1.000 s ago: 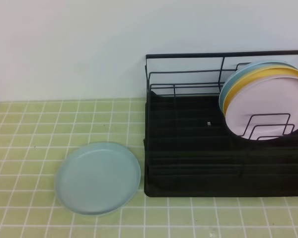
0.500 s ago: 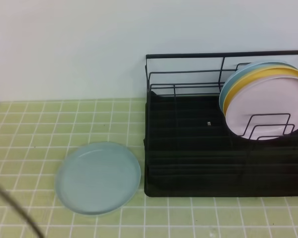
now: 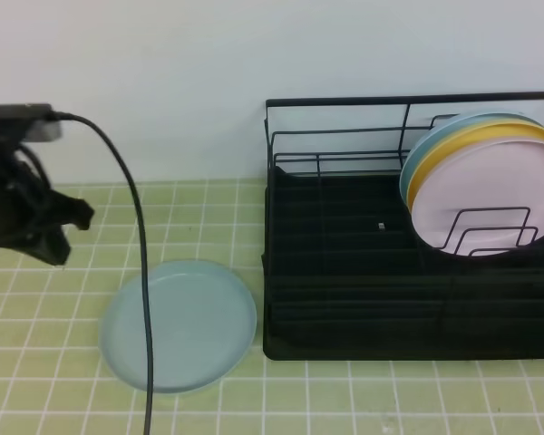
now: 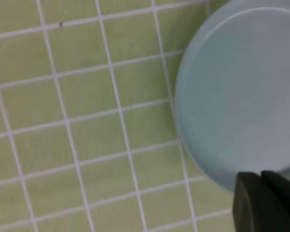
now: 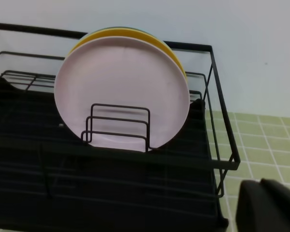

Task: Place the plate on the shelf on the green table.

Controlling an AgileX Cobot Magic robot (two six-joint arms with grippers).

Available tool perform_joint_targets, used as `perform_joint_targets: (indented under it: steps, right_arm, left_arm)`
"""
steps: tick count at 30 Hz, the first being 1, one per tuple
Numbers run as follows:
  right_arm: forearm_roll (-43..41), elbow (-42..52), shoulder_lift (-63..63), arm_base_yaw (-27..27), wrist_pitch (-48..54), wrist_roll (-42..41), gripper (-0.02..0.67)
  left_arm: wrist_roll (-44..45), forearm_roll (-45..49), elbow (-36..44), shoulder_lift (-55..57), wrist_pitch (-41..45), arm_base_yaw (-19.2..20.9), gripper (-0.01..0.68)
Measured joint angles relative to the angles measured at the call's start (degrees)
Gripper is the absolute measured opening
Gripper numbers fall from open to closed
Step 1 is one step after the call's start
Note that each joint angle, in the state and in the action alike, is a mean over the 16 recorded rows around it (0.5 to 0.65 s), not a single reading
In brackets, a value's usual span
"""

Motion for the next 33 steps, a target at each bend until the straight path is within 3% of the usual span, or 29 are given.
perform_joint_targets:
  steps: [8,17,28,33]
  right_arm:
    - [-0.4,0.0,0.3,0.0,0.1,0.0,0.001]
    - [-0.5,0.0,0.3,0.0,0.3,0.0,0.001]
    - [-0.5,0.0,0.3,0.0,0.3,0.0,0.001]
    - [-0.5,0.0,0.3,0.0,0.1,0.0,0.001]
  left_arm:
    - [0.8,1.2,-15.0,21.4,8.4,-1.4,0.042]
    - [0.9,3.1,-19.8,28.6,9.3,-3.5,0.114]
    - [1.7,4.7,-19.9,28.7,8.5,-3.9,0.379]
    - [2.0,4.1,-19.9,29.5,7.6,-3.9,0.465]
